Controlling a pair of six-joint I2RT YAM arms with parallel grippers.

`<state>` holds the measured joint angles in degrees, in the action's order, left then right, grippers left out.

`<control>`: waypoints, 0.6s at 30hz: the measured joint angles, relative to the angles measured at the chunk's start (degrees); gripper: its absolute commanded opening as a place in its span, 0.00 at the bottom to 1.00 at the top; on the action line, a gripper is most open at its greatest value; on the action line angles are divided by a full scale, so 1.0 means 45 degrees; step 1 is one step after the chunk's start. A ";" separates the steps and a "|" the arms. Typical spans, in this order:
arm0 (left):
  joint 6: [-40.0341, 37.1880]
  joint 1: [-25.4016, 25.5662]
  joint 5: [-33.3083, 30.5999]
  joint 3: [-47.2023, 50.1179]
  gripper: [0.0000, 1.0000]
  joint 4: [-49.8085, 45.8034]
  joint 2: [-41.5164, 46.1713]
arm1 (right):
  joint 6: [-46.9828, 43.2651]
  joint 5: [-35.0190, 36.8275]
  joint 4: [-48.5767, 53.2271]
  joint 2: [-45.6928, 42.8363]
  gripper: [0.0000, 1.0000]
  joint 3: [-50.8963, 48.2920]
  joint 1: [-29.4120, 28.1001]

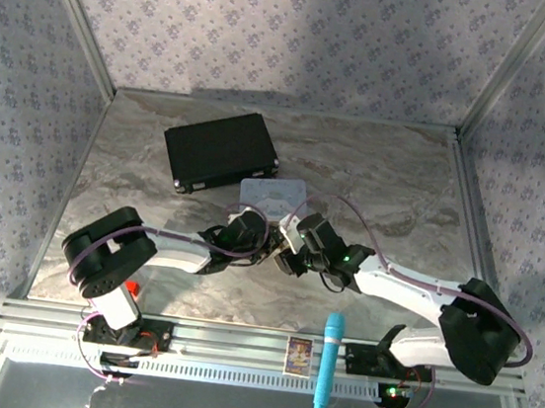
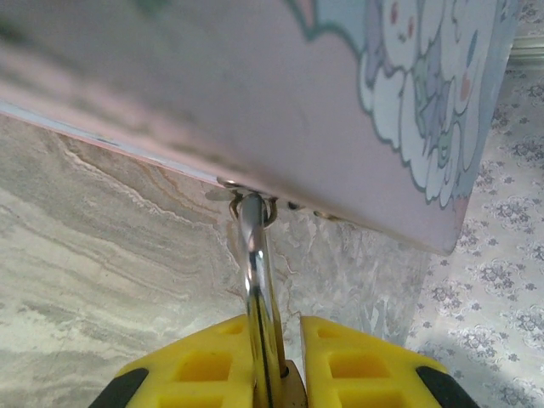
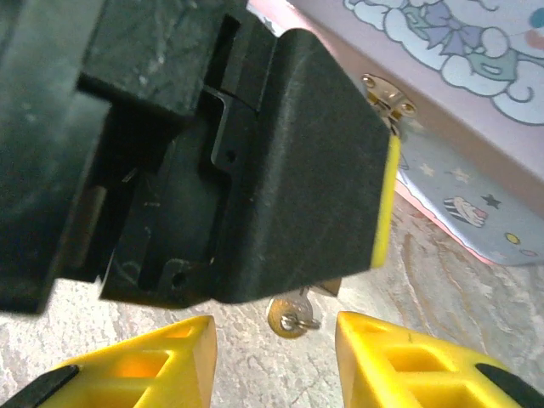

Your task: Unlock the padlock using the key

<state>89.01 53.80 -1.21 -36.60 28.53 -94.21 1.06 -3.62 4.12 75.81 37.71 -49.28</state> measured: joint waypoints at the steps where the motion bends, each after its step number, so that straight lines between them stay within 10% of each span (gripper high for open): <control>1: 0.0000 0.0000 0.0034 0.0000 0.00 -0.0015 0.0010 | -0.0058 -0.0053 -0.0097 0.0078 0.35 -0.0010 0.0000; 18: -0.0219 0.0000 0.0121 -0.0083 0.00 -0.0393 0.0083 | -0.0447 0.0141 -0.1457 0.0427 0.15 -0.0602 0.0044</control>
<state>88.03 53.80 -0.67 -36.97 26.76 -93.84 -0.95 -2.98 -2.44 77.73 35.00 -49.08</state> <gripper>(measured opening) 0.153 0.155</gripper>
